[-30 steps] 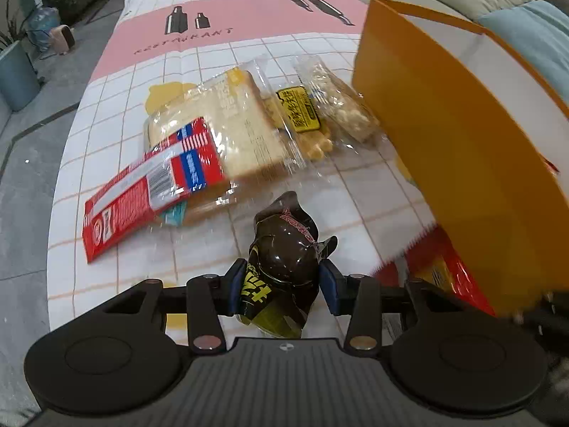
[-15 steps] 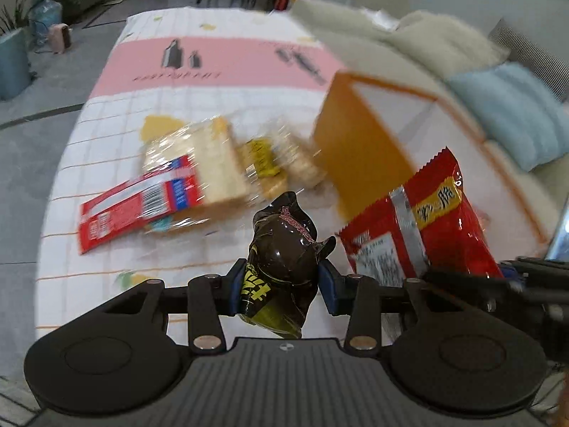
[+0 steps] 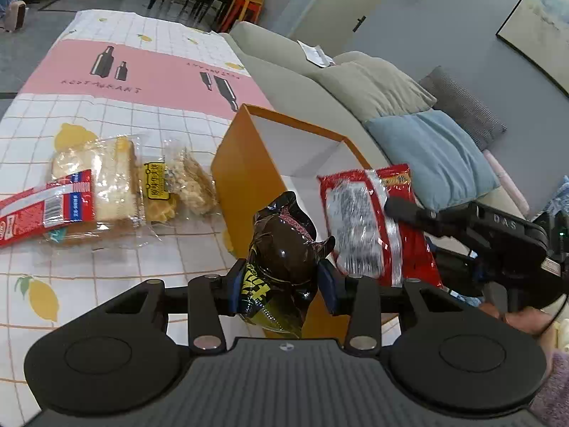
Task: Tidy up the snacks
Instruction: 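Carry the red bag and dark snack over the orange box with both grippers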
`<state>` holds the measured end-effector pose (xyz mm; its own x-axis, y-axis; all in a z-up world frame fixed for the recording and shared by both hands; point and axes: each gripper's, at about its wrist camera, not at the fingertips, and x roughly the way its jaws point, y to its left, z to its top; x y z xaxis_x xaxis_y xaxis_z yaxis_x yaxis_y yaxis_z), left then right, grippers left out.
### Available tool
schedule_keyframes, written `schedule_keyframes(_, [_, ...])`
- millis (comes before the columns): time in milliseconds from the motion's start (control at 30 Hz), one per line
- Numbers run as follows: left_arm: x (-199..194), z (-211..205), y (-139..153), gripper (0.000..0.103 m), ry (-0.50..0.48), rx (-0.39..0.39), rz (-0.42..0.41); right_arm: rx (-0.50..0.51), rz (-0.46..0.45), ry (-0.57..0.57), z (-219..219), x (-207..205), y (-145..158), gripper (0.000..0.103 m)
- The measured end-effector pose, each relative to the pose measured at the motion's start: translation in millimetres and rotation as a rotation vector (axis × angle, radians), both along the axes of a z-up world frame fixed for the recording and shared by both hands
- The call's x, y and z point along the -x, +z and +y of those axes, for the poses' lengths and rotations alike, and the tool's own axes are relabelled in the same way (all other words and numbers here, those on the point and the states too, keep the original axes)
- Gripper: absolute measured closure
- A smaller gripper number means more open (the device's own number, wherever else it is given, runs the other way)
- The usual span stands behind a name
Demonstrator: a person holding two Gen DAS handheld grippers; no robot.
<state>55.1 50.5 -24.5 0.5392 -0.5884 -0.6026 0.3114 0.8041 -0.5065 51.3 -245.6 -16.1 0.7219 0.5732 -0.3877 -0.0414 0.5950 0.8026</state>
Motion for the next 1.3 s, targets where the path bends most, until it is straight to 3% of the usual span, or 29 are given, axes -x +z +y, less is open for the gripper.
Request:
schedule_keyframes(167, [1.2,1.0,1.1,0.056,-0.013,0.037,0.001,-0.013,-0.012,-0.058,-9.6,-8.7,-1.2,0.079])
schedule_keyframes(467, [0.3,1.1,0.7,0.056,-0.016,0.053,0.002,0.224,0.128,-0.057,-2.5,-40.3,-26.4,0.078])
schedule_keyframes(667, [-0.1,-2.2,-0.6,0.056,-0.023,0.04,0.006,0.216,0.154,-0.031,4.3,-49.6,-32.7,0.077])
schedule_keyframes(767, [0.0,-4.5,-0.4,0.056,-0.025,0.037,0.007,0.268,0.162,-0.014,8.9,-50.6,-34.6,0.065])
schedule_keyframes(833, [0.8,-5.3,-0.4,0.056,-0.025,0.036,0.006,0.309,0.161,-0.027,9.8,-50.2,-33.7,0.04])
schedule_keyframes(867, [1.3,-5.7,-0.3,0.056,-0.022,0.035,0.005,0.332,0.159,-0.039,9.7,-49.5,-31.5,0.036])
schedule_keyframes(1100, [3.1,-11.5,10.0,0.056,0.003,0.02,-0.011,0.54,0.089,-0.096,5.6,-33.6,-6.3,0.032])
schedule_keyframes(1200, [3.3,-21.8,17.7,0.056,0.033,-0.025,-0.037,0.682,0.038,-0.124,6.6,-25.3,2.9,0.03])
schedule_keyframes(1300, [0.0,-35.5,24.0,0.056,0.043,-0.055,-0.04,0.751,0.015,-0.144,3.8,-22.8,4.3,0.03])
